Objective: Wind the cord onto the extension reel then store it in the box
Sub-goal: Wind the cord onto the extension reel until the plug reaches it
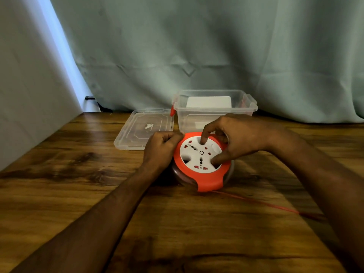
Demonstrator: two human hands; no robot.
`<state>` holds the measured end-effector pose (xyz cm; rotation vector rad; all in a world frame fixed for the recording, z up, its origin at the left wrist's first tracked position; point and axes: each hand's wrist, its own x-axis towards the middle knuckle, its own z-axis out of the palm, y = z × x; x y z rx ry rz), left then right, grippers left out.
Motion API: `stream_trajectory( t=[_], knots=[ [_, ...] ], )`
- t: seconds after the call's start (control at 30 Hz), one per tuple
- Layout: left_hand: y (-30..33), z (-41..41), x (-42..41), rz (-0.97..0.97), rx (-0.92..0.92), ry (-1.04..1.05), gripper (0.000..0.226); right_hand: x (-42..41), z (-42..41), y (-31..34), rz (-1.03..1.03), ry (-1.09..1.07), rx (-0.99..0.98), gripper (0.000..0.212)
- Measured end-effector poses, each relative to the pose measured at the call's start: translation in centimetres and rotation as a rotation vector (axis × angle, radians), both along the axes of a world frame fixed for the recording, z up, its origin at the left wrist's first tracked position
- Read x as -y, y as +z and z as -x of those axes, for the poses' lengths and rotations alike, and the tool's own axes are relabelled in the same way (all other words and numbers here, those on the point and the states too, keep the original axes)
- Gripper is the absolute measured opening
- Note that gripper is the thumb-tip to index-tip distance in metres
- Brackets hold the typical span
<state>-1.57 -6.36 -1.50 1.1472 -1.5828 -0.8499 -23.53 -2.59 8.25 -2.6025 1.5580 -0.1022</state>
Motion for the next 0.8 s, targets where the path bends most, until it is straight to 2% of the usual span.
stream_trajectory(
  t=[0.13,0.23,0.4,0.53,0.67,0.7,0.77,0.8],
  knots=[
    [0.1,-0.1,0.2,-0.009,0.001,0.029,0.044,-0.3,-0.7,-0.3,0.096,-0.035,-0.133,0.058],
    [0.1,0.0,0.1,0.003,0.012,0.024,0.045,-0.5,-1.0,-0.5,0.122,-0.032,-0.114,0.055],
    [0.0,0.0,0.2,0.016,0.031,0.028,0.049,-0.3,-1.3,-1.2,0.164,-0.013,-0.099,0.061],
    [0.0,0.0,0.2,0.022,0.045,0.035,0.040,-0.3,-2.2,-1.7,0.156,-0.024,-0.134,0.059],
    [0.0,0.0,0.2,0.022,0.046,0.048,0.035,-0.2,-2.0,-1.3,0.138,-0.035,-0.042,0.059],
    [0.0,0.0,0.3,0.021,0.045,0.049,0.035,-0.1,-1.7,-1.0,0.133,-0.041,0.007,0.053],
    [0.0,0.1,0.2,0.013,0.039,0.044,0.035,-0.3,-1.2,-0.2,0.065,-0.040,0.102,0.022],
    [0.0,0.1,0.3,0.009,0.039,0.038,0.036,-0.3,-0.9,0.1,0.022,-0.031,0.131,0.014]
  ],
)
